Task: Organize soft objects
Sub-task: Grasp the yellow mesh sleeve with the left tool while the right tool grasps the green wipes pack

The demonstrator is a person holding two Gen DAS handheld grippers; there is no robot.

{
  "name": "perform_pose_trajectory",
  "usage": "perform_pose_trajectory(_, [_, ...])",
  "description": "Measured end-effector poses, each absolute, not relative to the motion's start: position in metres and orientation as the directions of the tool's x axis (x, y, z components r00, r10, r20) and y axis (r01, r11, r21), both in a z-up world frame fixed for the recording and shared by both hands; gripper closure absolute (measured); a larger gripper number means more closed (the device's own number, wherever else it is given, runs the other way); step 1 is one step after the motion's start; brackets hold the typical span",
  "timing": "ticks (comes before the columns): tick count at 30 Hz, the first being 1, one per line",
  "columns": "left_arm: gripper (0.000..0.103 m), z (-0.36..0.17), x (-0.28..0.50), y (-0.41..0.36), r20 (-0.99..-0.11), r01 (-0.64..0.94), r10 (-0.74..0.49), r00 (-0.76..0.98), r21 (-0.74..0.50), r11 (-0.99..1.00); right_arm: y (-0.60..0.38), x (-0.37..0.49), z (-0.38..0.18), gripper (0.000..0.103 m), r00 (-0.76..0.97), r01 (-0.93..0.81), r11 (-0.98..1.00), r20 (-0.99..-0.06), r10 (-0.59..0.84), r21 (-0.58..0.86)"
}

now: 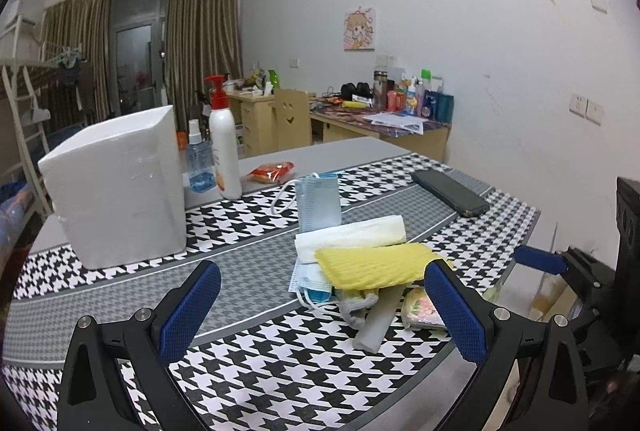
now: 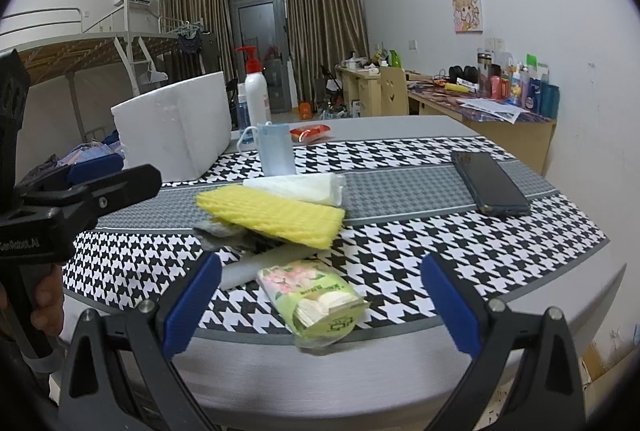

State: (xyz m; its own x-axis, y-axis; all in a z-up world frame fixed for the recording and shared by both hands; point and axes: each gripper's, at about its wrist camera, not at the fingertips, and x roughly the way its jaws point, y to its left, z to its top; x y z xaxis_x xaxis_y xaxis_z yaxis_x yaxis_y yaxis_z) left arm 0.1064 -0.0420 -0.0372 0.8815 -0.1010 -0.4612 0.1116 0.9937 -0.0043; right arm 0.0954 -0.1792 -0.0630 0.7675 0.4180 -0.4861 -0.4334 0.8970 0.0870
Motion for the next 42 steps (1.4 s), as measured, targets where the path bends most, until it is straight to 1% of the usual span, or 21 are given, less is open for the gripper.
perform_pose_trajectory(4, [0.001,-0.038,0.113,-0.053,-0.488,0.15,-0.1,0.867,0.064,0.987,-0.183,0.099,-0.068,0.002,0.762,-0.43,0.898,-0.498,0.415,0.09])
perform_pose_trajectory(9, [0.001,-0.041,0.122,-0.067,-0.522,0.211,-0.123,0.844,0.112,0.971,-0.184,0.1,-0.072,0.002,0.754,-0.428,0.898,-0.508,0.416,0.101])
perform_pose_trajectory(16, [0.001,-0.046,0.139,-0.079,-0.543,0.262,-0.151,0.826,0.134,0.956,-0.19,0.102,-0.08,0.002,0.748,-0.419,0.901,-0.521,0.412,0.112])
perform_pose_trajectory(20, [0.005,-0.049,0.144,-0.09,-0.549,0.299,-0.172,0.818,0.151,0.942,-0.194,0.104,-0.081,0.002,0.746,-0.408,0.905,-0.526,0.408,0.123])
perform_pose_trajectory(25, [0.007,-0.053,0.148,-0.105,-0.557,0.331,-0.177,0.811,0.188,0.925,-0.197,0.108,-0.085,0.002,0.739,-0.403,0.905,-0.535,0.409,0.134])
perform_pose_trajectory(32, [0.031,-0.065,0.163,-0.114,-0.61,0.374,-0.19,0.77,0.189,0.908,-0.206,0.112,-0.089,0.002,0.736,-0.385,0.909,-0.543,0.406,0.159])
perform_pose_trajectory(33, [0.033,-0.066,0.164,-0.115,-0.613,0.381,-0.192,0.767,0.193,0.904,-0.207,0.112,-0.09,0.002,0.734,-0.385,0.909,-0.544,0.406,0.159])
perform_pose_trajectory(40, [0.035,-0.076,0.163,-0.122,-0.638,0.419,-0.179,0.749,0.248,0.873,-0.21,0.112,-0.091,0.002,0.736,-0.372,0.912,-0.544,0.403,0.171])
perform_pose_trajectory(42, [0.035,-0.079,0.164,-0.124,-0.64,0.414,-0.156,0.753,0.275,0.868,-0.211,0.113,-0.091,0.002,0.735,-0.372,0.912,-0.545,0.402,0.172])
